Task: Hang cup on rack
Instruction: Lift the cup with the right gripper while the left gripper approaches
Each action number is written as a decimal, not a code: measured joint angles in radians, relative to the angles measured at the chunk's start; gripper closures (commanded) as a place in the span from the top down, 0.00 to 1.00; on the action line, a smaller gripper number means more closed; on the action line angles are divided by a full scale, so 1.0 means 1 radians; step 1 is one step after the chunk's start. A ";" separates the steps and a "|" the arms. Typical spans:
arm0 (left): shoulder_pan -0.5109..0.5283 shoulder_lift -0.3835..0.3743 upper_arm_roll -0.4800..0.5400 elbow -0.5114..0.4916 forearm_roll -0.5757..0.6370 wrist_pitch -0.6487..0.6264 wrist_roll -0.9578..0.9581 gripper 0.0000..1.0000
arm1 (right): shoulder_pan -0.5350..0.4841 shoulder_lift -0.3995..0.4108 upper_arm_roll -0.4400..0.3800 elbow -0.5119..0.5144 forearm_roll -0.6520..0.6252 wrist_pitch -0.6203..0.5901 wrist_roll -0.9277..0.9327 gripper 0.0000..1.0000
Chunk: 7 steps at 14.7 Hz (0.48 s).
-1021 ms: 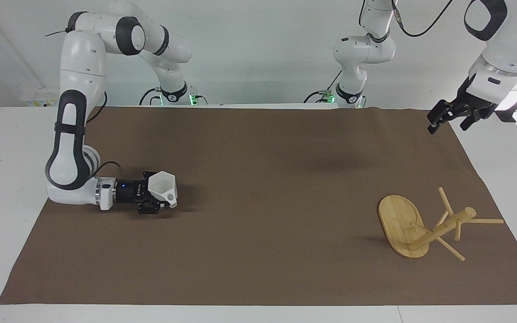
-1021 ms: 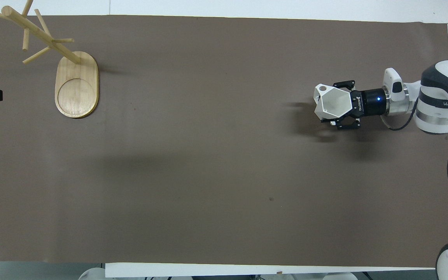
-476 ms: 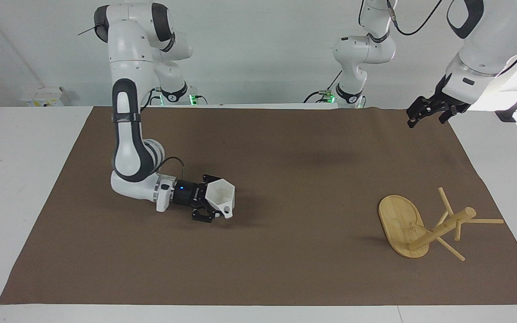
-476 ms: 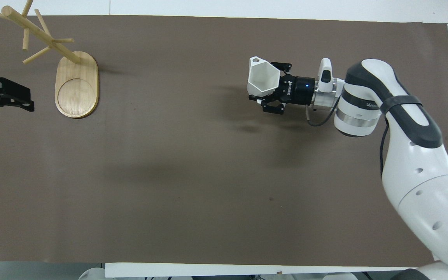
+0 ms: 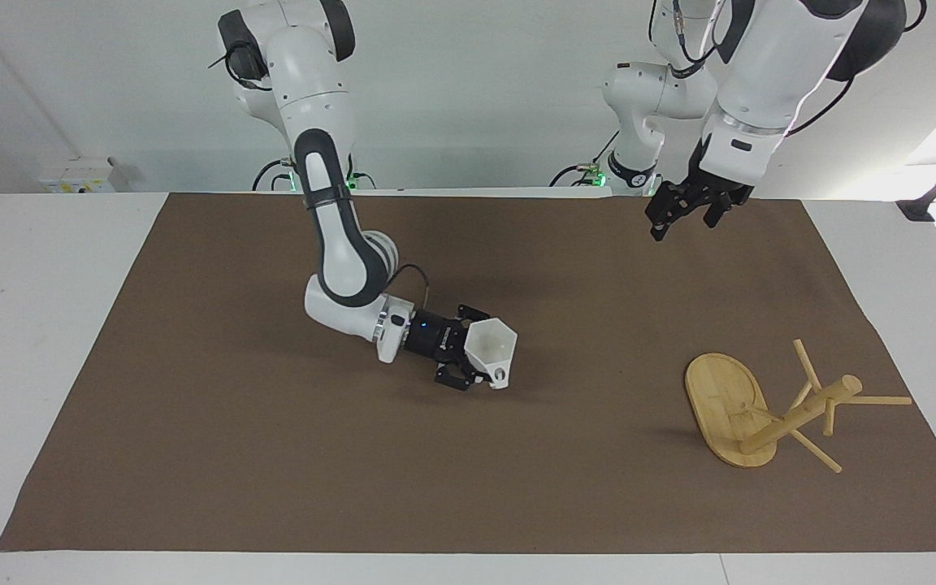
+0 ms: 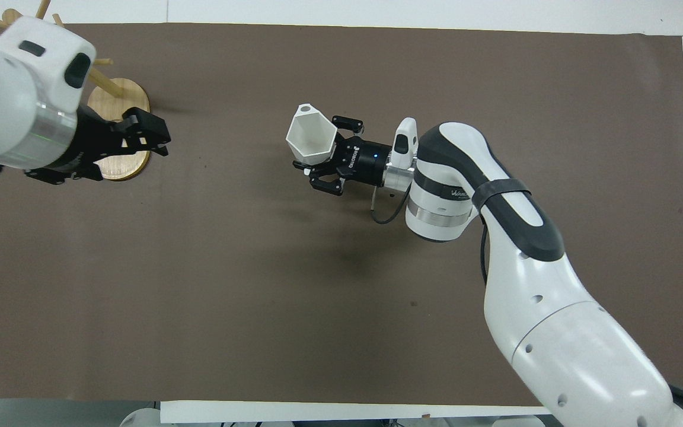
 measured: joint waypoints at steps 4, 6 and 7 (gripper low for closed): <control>-0.116 0.077 -0.001 -0.015 0.000 0.083 -0.304 1.00 | 0.058 0.000 -0.002 0.001 0.036 0.063 -0.011 0.27; -0.157 0.123 -0.001 -0.017 0.000 0.137 -0.395 1.00 | 0.058 0.000 -0.004 0.001 0.036 0.063 -0.011 0.27; -0.167 0.147 -0.001 -0.018 0.000 0.161 -0.421 1.00 | 0.058 0.000 -0.006 0.001 0.036 0.063 -0.011 0.27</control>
